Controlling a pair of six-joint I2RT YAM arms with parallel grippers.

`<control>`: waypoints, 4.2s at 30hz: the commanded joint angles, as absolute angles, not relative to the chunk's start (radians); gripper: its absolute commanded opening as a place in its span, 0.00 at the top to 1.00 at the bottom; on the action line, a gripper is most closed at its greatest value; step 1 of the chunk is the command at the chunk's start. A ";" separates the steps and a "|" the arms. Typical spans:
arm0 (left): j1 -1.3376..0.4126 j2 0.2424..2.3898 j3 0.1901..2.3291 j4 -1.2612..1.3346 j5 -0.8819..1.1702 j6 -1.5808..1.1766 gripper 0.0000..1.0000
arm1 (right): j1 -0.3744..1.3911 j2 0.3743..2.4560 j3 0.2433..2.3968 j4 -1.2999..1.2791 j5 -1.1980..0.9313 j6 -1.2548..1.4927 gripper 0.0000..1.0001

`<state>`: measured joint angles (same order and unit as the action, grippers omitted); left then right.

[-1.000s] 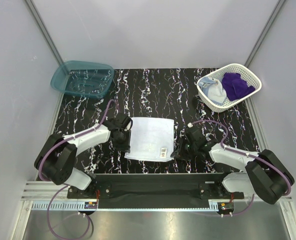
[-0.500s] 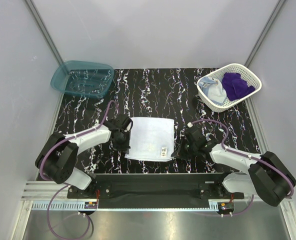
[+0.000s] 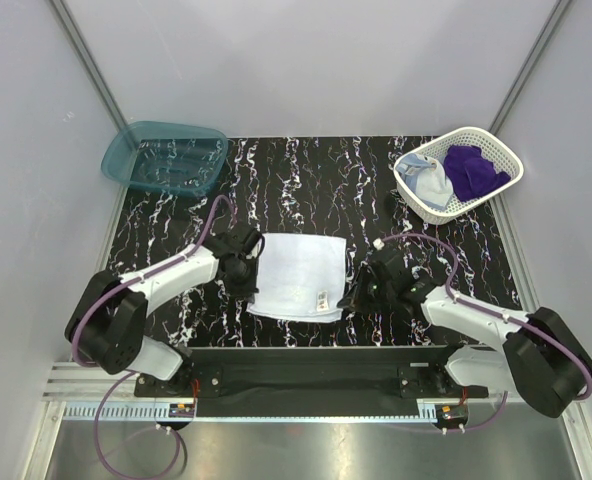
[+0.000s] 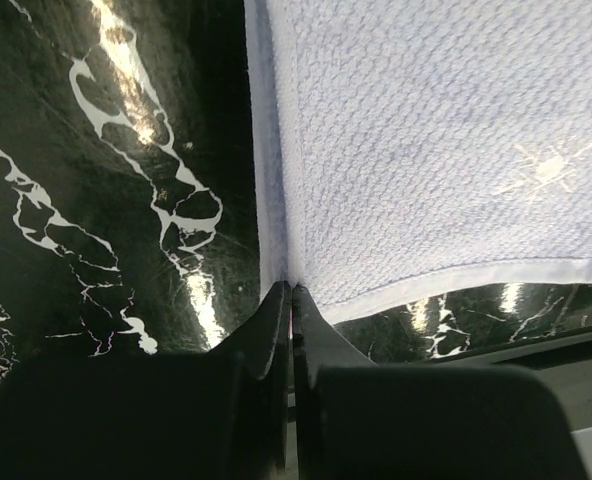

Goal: Fold and stack the towels
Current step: Fold the towel

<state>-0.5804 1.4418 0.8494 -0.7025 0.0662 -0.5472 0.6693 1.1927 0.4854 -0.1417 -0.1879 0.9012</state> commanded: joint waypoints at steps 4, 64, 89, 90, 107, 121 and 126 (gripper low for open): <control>-0.581 1.489 0.808 -0.681 0.020 -0.531 1.00 | 0.684 1.195 0.379 -0.009 -0.241 0.974 1.00; -0.594 1.417 0.877 -0.913 -0.156 -0.571 1.00 | 0.745 1.242 0.327 0.242 -0.305 1.037 1.00; -0.520 1.719 1.245 -0.842 -0.099 -0.385 0.52 | 0.779 1.178 0.569 -0.095 -0.037 0.818 0.66; -0.499 1.745 1.262 -0.812 -0.068 -0.379 0.52 | 0.773 1.221 0.604 -0.092 -0.034 0.783 0.69; -0.368 2.068 1.523 -0.793 0.003 -0.383 0.52 | 0.471 1.845 1.098 -0.187 -0.190 0.391 0.73; -0.305 2.107 1.746 -0.789 0.101 -0.022 0.39 | 0.350 1.907 1.312 -0.423 -0.443 0.149 0.54; -0.264 2.148 1.737 -0.755 0.276 -0.006 0.39 | 0.319 1.973 1.388 -0.489 -0.534 0.052 0.48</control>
